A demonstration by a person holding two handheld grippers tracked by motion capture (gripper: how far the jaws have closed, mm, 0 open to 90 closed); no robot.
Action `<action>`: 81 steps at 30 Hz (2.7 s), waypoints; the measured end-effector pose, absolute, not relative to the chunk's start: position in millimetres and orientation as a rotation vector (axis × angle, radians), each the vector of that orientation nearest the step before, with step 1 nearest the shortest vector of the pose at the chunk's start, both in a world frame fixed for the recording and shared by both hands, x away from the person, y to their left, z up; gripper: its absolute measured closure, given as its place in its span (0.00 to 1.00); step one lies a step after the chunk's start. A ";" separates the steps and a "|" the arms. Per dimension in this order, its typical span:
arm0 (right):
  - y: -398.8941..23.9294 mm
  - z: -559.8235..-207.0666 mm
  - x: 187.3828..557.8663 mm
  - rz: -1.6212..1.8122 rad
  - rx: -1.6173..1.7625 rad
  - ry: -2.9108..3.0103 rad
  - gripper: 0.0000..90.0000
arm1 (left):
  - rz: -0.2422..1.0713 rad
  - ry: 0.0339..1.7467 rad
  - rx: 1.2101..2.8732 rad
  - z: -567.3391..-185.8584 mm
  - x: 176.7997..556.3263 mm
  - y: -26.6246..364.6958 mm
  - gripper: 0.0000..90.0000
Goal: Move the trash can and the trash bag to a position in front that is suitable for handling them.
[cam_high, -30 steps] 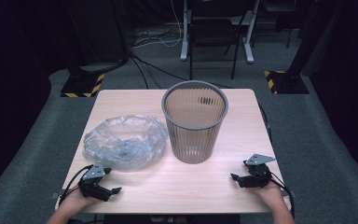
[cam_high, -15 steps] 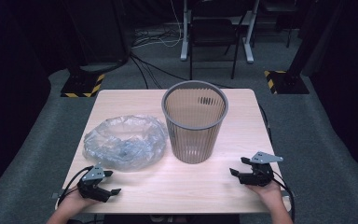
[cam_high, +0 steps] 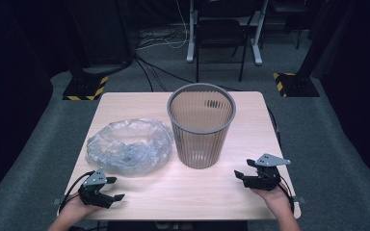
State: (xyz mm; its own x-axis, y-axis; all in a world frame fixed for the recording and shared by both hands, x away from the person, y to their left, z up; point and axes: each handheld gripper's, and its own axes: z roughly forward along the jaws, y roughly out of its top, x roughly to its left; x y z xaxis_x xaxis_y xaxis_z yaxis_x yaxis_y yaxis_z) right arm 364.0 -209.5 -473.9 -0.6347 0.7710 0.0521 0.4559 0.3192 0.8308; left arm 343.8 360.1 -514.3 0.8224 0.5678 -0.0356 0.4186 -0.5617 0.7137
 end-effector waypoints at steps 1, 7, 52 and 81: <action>-208.3 -472.5 364.0 1.238 1.091 2.236 0.32 | 0.256 0.718 2.239 -513.1 343.1 360.4 0.24; -205.9 -467.7 367.2 1.257 1.115 2.239 0.31 | 0.265 0.714 2.218 -507.5 340.3 360.5 0.25; -185.9 -326.1 378.8 1.401 1.058 2.008 0.24 | 0.341 0.840 2.064 -490.7 334.7 380.1 0.27; -139.5 -317.7 444.7 1.360 1.120 1.933 0.24 | 0.342 0.829 2.032 -485.1 331.2 383.2 0.27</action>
State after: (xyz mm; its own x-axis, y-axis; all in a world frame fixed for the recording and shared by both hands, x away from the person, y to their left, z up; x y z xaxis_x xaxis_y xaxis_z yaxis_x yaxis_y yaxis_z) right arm 444.7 -139.5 -317.7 -0.5227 0.8514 0.0439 0.3290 0.1539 0.9317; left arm 331.2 383.2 -485.1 0.7381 0.6710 -0.0708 0.4255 -0.3814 0.8206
